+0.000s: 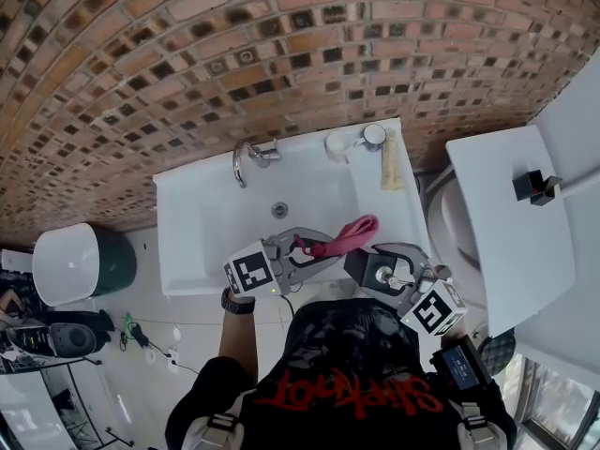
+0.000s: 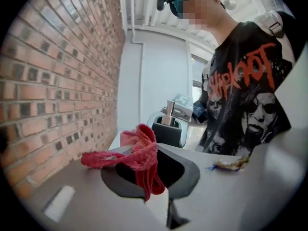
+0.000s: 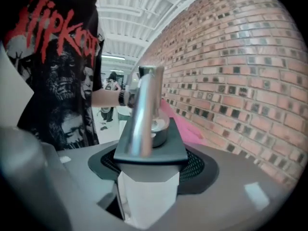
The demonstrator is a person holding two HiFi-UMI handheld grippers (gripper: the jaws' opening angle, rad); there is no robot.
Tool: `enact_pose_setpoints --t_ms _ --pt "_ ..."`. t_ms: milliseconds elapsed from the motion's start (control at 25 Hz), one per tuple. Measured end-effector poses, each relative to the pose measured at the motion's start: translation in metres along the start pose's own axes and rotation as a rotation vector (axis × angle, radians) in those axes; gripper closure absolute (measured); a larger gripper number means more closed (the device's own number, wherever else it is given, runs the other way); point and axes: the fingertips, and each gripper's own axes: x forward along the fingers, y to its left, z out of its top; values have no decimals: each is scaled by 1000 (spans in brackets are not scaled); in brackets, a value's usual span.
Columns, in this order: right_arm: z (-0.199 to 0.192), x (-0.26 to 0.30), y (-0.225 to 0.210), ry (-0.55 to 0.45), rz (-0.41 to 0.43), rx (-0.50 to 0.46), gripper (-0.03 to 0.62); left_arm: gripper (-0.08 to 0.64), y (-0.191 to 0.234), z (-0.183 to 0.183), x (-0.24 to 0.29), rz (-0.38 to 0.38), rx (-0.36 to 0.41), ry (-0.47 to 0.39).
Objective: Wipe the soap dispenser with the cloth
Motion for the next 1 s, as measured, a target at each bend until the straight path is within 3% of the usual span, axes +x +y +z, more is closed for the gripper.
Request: enact_pose_setpoints --t_ms 80,160,240,320,360,440,600,640,760,1000 --pt "-14 -2 -23 46 -102 26 281 518 15 5 -10 101 -55 -83" --pt "-18 -8 -42 20 -175 57 281 518 28 -7 -15 199 -93 -108" --pt "-3 -17 -54 -110 -199 112 281 518 37 -41 -10 267 -114 -27" --pt "22 -29 -62 -249 -186 253 281 518 39 -76 1 293 -140 66" --pt "32 -35 -65 -306 -158 332 282 518 38 -86 7 288 -167 73" --pt "44 -42 -70 -412 -62 433 282 518 33 -85 17 240 -269 -21" --pt "51 -39 -69 -542 104 604 282 518 27 -42 19 111 -502 -397" --pt "49 -39 -69 -554 119 646 282 518 27 -33 19 99 -509 -439" --pt "44 -42 -77 -568 110 719 282 520 24 -22 15 99 -423 -452" --pt "33 -42 -89 -523 -19 685 282 519 20 3 -13 62 -368 -545"
